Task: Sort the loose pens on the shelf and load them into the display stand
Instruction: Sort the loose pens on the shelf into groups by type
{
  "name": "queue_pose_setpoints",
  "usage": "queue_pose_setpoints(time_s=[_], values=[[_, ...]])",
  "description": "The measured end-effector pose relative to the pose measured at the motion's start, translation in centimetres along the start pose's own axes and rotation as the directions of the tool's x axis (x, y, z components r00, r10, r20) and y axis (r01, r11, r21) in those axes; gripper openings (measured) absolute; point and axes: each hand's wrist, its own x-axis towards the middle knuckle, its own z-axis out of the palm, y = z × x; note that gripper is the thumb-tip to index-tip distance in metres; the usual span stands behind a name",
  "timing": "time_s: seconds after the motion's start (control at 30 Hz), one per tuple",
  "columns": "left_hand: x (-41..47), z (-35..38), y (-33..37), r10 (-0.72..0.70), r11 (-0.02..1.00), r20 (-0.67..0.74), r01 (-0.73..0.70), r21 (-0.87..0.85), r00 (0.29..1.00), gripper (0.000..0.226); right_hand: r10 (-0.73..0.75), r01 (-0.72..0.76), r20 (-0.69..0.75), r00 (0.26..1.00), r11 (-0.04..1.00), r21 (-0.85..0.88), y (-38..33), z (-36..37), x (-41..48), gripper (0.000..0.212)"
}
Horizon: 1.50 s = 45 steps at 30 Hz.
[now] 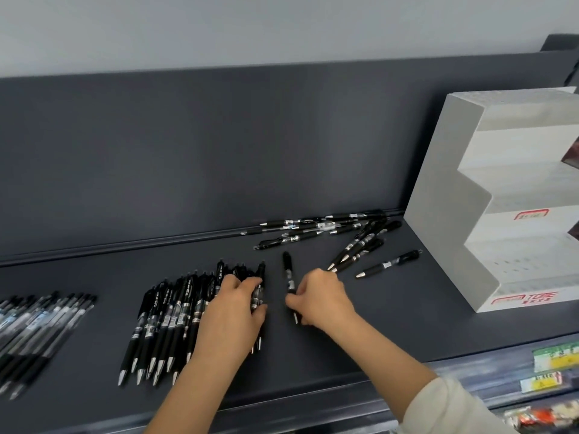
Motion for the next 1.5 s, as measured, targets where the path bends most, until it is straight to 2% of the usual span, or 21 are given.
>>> queue_pose_setpoints(time_s=[0.13,0.2,0.3,0.4,0.53,0.63,0.7,0.8,0.97,1.17,1.23,1.4,1.5], values=[[0.2,0.3,-0.2,-0.012,1.000,-0.037,0.012,-0.016,0.999,0.034,-0.127,0.117,0.165,0.978,0.991,0.067,-0.6,0.6,-1.7,0.025],[0.3,0.3,-0.3,-0.023,1.000,-0.056,0.022,-0.020,0.998,0.031,-0.180,0.164,0.200,0.963,0.982,0.095,-0.5,0.5,-1.9,0.025],[0.4,0.3,-0.2,-0.021,0.997,-0.084,0.026,0.066,0.996,0.029,-0.246,0.245,0.069,0.967,0.969,0.014,1.0,-0.6,-1.4,0.019],[0.5,0.7,0.0,0.024,0.994,-0.109,-0.011,0.112,0.994,0.025,-0.234,0.233,-0.132,0.963,0.972,-0.025,4.6,-2.9,-0.2,0.014],[1.1,1.3,1.9,0.100,0.987,-0.084,-0.088,0.133,0.991,0.026,-0.229,0.175,-0.331,0.915,0.967,-0.185,10.3,-6.2,1.4,0.029],[2.0,2.0,4.4,0.183,0.973,-0.008,-0.180,0.142,0.983,0.035,-0.249,0.134,-0.295,0.922,0.923,-0.360,13.2,-7.7,2.3,0.044],[2.9,2.5,6.2,0.215,0.965,0.047,-0.219,0.141,0.976,0.038,-0.235,0.122,-0.236,0.943,0.904,-0.410,14.2,-8.1,2.6,0.049],[4.5,3.5,8.5,0.244,0.958,0.101,-0.256,0.128,0.964,0.042,-0.263,0.169,-0.239,0.935,0.921,-0.350,14.7,-7.8,2.8,0.040],[7.0,5.6,11.7,0.233,0.963,0.137,-0.247,0.103,0.963,0.039,-0.232,0.200,-0.301,0.925,0.971,-0.134,15.0,-7.4,2.3,0.028],[8.8,7.1,13.9,0.160,0.973,0.153,-0.182,0.143,0.975,0.039,-0.219,0.200,-0.357,0.908,0.976,-0.090,15.4,-7.5,2.2,0.018],[9.5,7.4,14.0,0.125,0.984,0.185,-0.146,0.102,0.975,0.036,-0.220,0.202,-0.353,0.909,0.975,-0.089,15.5,-7.6,2.2,0.018],[9.7,6.6,12.8,0.012,0.990,0.225,0.020,-0.142,0.974,0.024,-0.220,0.207,-0.350,0.911,0.975,-0.075,15.9,-7.9,2.3,0.018],[8.8,5.5,11.5,-0.017,0.984,0.239,0.059,-0.170,0.971,0.022,-0.223,0.207,-0.350,0.910,0.975,-0.084,15.9,-7.8,2.3,0.017]])
